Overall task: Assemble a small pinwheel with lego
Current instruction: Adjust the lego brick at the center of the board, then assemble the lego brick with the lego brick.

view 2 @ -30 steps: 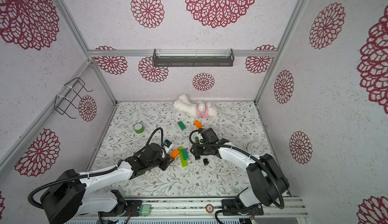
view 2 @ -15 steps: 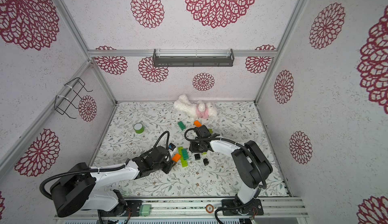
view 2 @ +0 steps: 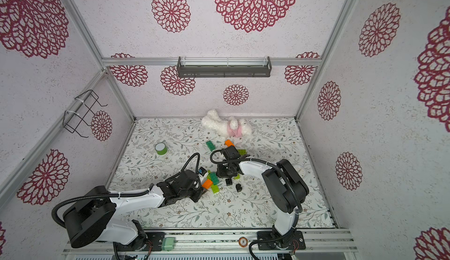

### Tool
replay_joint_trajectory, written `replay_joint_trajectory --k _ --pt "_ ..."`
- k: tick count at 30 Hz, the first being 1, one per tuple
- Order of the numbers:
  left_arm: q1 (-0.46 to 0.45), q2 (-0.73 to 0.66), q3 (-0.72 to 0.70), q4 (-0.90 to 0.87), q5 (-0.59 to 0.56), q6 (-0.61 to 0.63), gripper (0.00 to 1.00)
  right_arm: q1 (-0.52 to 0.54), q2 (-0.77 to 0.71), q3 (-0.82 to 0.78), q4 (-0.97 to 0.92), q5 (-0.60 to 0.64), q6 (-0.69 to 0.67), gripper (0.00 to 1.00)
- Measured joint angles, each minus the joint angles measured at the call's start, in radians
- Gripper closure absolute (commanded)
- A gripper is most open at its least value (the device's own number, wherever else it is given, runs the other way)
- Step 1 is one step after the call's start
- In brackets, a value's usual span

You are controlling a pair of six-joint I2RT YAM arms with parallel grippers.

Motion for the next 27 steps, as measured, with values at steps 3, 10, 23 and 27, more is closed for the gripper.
replay_joint_trajectory --k 3,10,23,27 --pt "-0.006 0.0 0.003 -0.006 0.004 0.005 0.83 0.0 0.0 0.018 -0.007 0.01 0.0 0.71" --pt "-0.021 -0.008 0.008 -0.025 0.003 0.016 0.83 0.0 -0.023 0.018 -0.029 0.029 -0.003 0.7" --pt "-0.028 -0.003 0.018 -0.035 -0.01 0.026 0.83 0.0 -0.103 -0.001 -0.035 0.013 -0.011 0.7" --pt "-0.032 0.014 0.032 -0.035 -0.025 0.027 0.83 0.005 -0.103 -0.016 -0.036 -0.001 -0.011 0.68"
